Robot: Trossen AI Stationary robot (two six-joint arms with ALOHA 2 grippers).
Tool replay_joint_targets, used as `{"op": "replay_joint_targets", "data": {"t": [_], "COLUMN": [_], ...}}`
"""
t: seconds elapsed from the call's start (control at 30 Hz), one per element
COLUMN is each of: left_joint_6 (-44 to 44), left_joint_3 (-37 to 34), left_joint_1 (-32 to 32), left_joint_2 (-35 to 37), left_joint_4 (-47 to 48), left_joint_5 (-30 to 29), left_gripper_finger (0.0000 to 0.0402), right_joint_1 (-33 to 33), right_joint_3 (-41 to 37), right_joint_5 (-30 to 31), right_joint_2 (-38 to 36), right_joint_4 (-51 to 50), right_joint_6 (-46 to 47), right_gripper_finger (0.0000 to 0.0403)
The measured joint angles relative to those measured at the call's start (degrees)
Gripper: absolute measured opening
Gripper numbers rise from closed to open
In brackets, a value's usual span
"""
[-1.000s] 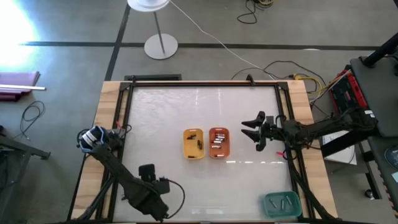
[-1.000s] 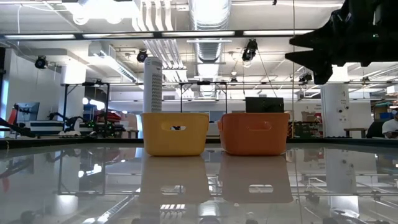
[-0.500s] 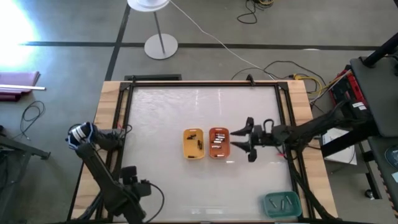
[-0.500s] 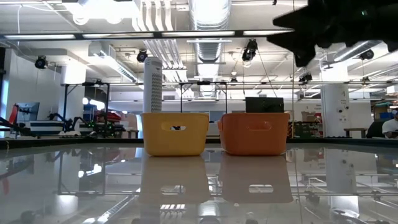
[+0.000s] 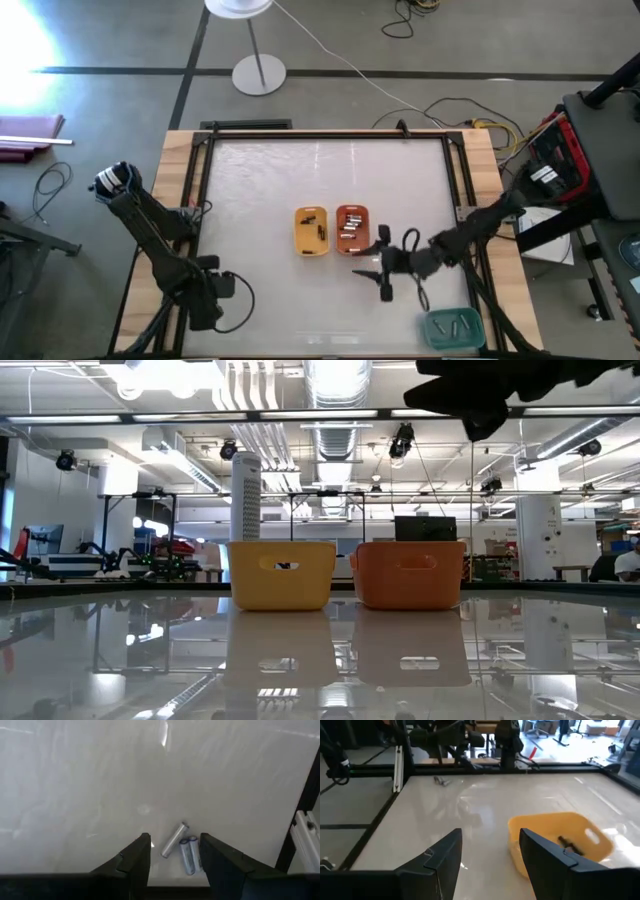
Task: Sort batteries
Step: Put the gray battery into the green bin
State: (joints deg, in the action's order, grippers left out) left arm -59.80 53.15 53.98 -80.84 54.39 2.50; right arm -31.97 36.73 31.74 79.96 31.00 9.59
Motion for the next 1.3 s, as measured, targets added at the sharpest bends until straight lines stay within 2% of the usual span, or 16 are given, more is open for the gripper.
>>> {"op": "replay_joint_targets", "data": {"t": [0.1, 0.23, 0.47, 0.57, 0.8, 1.1, 1.3], "left_joint_6": [-1.65, -1.83, 6.36, 8.36, 8.33, 8.15, 8.56], "left_joint_3": [-0.19, 1.47, 6.91, 8.26, 8.3, 8.29, 8.03], "left_joint_1": [0.0, 0.39, 1.25, 1.71, 2.29, 2.67, 2.86], "left_joint_2": [-1.29, -5.73, -12.64, -15.04, -19.47, -18.69, -18.69], "left_joint_4": [-2.04, -1.99, -1.77, -1.29, -1.0, 3.81, 3.61], "left_joint_5": [0.37, 3.79, 5.03, 2.73, 3.01, 3.0, 3.01], "left_gripper_finger": [0.0153, 0.0153, 0.0153, 0.0153, 0.0153, 0.0153, 0.0153], "right_joint_1": [-2.67, -5.02, -9.43, -11.19, -13.75, -15.49, -16.06], "right_joint_3": [2.6, 5.63, 10.46, 11.99, 13.8, 15.54, 15.61], "right_joint_5": [3.15, 5.37, 8.83, 8.95, 9.24, 9.4, 9.4], "right_joint_2": [3.71, 9.17, 16.26, 17.7, 19.4, 19.61, 19.61], "right_joint_4": [-0.69, -0.39, -0.44, -0.21, -0.29, -0.31, -0.37], "right_joint_6": [2.3, 5.65, 10.19, 11.2, 13.4, 13.16, 13.36], "right_gripper_finger": [0.0192, 0.0192, 0.0192, 0.0192, 0.0192, 0.0192, 0.0192]}}
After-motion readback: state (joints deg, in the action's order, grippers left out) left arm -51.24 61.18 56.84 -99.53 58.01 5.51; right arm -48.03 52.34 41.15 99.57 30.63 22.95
